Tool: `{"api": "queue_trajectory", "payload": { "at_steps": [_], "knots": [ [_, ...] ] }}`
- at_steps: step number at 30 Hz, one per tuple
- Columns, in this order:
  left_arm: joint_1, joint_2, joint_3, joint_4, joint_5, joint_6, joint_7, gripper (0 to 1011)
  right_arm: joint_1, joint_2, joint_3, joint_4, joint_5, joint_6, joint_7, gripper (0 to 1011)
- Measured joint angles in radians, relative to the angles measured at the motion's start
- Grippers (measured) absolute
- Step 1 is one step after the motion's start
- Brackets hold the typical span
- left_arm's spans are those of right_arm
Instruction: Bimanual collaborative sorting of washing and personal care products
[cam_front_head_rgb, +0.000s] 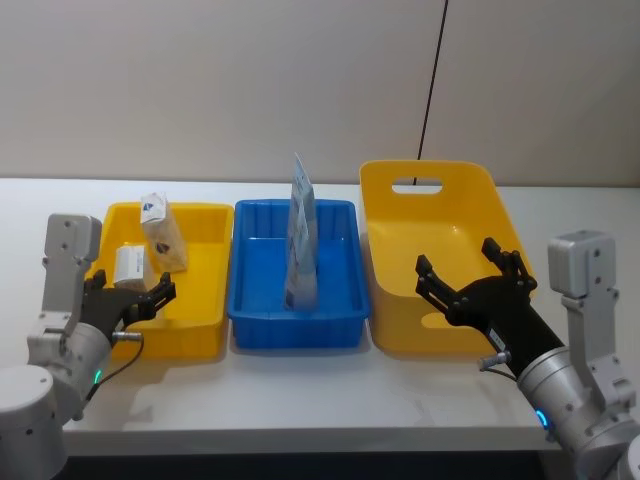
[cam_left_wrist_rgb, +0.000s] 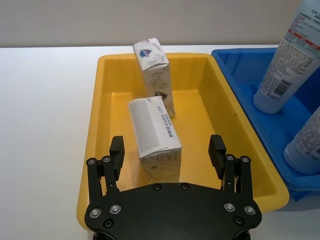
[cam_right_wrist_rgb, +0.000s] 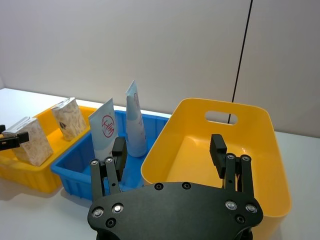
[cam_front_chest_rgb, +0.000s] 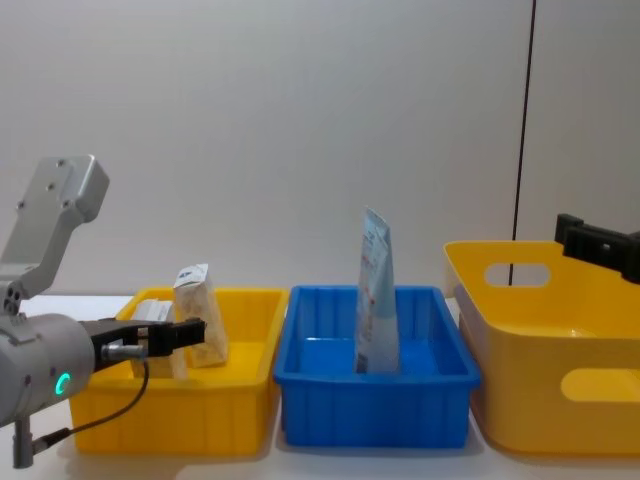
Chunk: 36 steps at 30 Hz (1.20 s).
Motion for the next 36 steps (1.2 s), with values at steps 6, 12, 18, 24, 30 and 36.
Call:
{"api": "queue_trajectory", "payload": {
  "at_steps": [6,12,18,24,30,36],
  "knots": [
    [-0.011,-0.005,-0.003,0.018,0.001,0.0,-0.01,1001,0.0,0.0,0.0,0.0,0.0,0.0,0.0,1002],
    [-0.022,-0.011,-0.006,0.039,0.002,-0.002,-0.019,1001,0.0,0.0,0.0,0.0,0.0,0.0,0.0,1002],
    [-0.035,-0.019,-0.01,0.065,0.004,-0.008,-0.029,1001,0.0,0.0,0.0,0.0,0.0,0.0,0.0,1002],
    [-0.049,-0.028,-0.015,0.096,0.005,-0.018,-0.037,917,0.0,0.0,0.0,0.0,0.0,0.0,0.0,1002],
    [-0.061,-0.035,-0.019,0.12,0.009,-0.029,-0.043,744,0.0,0.0,0.0,0.0,0.0,0.0,0.0,1002],
    [-0.065,-0.04,-0.023,0.129,0.012,-0.034,-0.044,564,0.0,0.0,0.0,0.0,0.0,0.0,0.0,1002]
  ]
}}
